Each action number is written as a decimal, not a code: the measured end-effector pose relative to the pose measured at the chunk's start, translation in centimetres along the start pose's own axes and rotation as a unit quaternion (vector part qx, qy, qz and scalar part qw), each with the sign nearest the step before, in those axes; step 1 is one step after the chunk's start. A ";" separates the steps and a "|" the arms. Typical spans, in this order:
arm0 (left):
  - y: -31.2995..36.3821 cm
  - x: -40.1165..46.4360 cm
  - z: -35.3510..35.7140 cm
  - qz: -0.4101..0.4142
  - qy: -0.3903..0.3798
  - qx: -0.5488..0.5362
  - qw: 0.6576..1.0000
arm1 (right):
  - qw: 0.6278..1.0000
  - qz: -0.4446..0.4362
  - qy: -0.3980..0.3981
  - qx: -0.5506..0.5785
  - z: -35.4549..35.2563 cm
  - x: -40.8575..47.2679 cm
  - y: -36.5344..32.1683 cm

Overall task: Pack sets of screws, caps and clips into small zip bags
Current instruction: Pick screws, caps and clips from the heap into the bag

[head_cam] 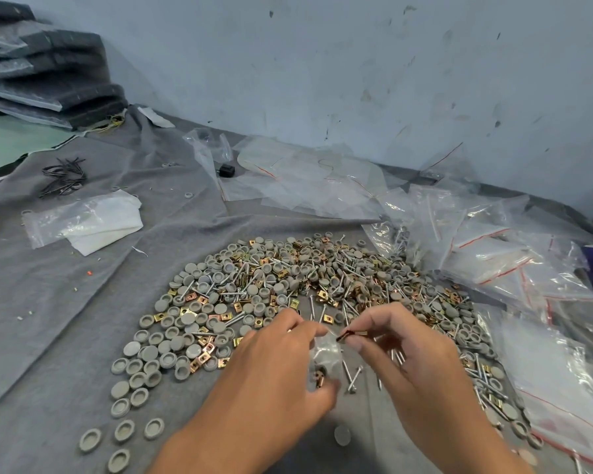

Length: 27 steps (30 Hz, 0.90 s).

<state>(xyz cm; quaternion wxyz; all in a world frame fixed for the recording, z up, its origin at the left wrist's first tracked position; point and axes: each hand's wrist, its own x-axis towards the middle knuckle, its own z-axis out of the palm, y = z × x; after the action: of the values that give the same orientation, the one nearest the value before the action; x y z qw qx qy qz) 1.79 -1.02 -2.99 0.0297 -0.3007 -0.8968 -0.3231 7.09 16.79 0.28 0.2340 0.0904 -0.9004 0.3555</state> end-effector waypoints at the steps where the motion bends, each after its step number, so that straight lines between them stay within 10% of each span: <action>1: 0.1 0.1 0.0 0.002 0.000 -0.005 1.000 | 1.000 -0.021 0.018 -0.003 0.0 -0.1 -0.3; 27: 0.3 0.4 0.2 0.022 -0.008 -0.022 0.999 | 0.996 -0.057 0.017 -0.068 0.5 -1.1 0.3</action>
<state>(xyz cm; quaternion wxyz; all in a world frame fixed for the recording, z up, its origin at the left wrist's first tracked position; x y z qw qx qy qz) 1.72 -0.49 -2.89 0.0226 -0.3239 -0.8827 -0.3396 7.77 16.67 -0.79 0.2744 0.1193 -0.9119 0.2808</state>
